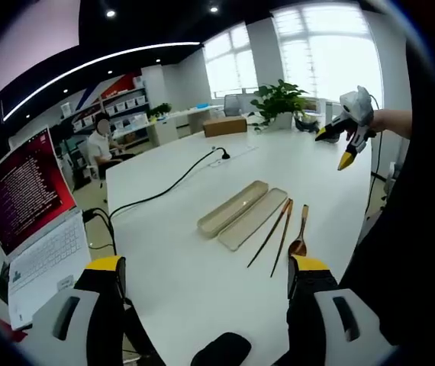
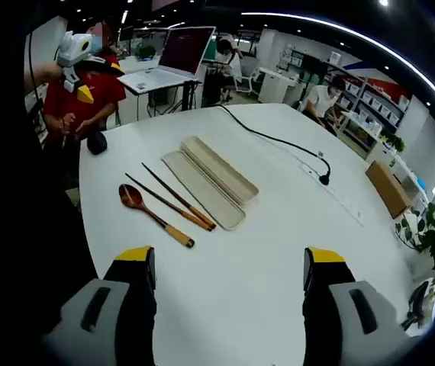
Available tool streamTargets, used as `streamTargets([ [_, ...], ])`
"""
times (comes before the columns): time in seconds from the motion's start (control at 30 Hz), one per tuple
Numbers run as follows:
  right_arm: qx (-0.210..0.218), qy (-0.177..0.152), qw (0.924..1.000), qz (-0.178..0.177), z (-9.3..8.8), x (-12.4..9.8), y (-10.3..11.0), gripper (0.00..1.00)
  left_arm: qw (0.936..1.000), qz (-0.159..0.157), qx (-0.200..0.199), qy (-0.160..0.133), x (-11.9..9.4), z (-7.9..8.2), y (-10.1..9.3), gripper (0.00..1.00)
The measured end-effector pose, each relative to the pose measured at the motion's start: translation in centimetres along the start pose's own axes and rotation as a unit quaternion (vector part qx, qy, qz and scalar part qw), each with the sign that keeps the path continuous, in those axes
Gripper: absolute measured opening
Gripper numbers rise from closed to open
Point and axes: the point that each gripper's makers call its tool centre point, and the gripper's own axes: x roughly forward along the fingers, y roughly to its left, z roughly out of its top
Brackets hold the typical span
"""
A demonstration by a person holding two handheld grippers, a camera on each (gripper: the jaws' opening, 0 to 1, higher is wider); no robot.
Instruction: Arrange the utensils inside the cutlery case until each visible utensil rests in its matching compartment.
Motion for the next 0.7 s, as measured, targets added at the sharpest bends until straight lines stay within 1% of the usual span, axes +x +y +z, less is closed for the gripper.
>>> streamTargets([
  [0.07, -0.014, 0.007, 0.9999, 0.005, 0.0, 0.2, 0.1, 0.75, 1.0000, 0.001, -0.001, 0.001, 0.0, -0.1, 0.1, 0.90],
  [0.2, -0.026, 0.015, 0.9995, 0.008, -0.3, 0.4, 0.2, 0.75, 1.0000, 0.002, 0.001, 0.005, 0.1, -0.3, 0.0, 0.89],
  [0.3, -0.034, 0.021, 0.9991, 0.012, -0.5, 0.5, 0.3, 0.74, 1.0000, 0.005, 0.003, 0.007, 0.1, -0.4, 0.1, 0.89],
  [0.43, -0.041, 0.025, 0.9988, 0.013, -0.6, 0.8, 0.2, 0.74, 1.0000, 0.004, -0.007, 0.003, 0.1, -0.3, 0.1, 0.90],
  [0.5, -0.044, 0.025, 0.9986, 0.015, -0.5, 0.9, 0.2, 0.73, 0.9999, 0.008, -0.004, 0.007, 0.1, -0.4, 0.2, 0.90],
  [0.57, -0.045, 0.030, 0.9984, 0.019, -0.5, 1.1, 0.3, 0.69, 0.9999, 0.009, -0.001, 0.009, 0.0, -0.4, 0.2, 0.90],
  [0.7, -0.058, 0.036, 0.9975, 0.020, -0.4, 1.5, 0.4, 0.71, 0.9999, 0.013, -0.004, 0.008, 0.0, -0.5, 0.3, 0.90],
])
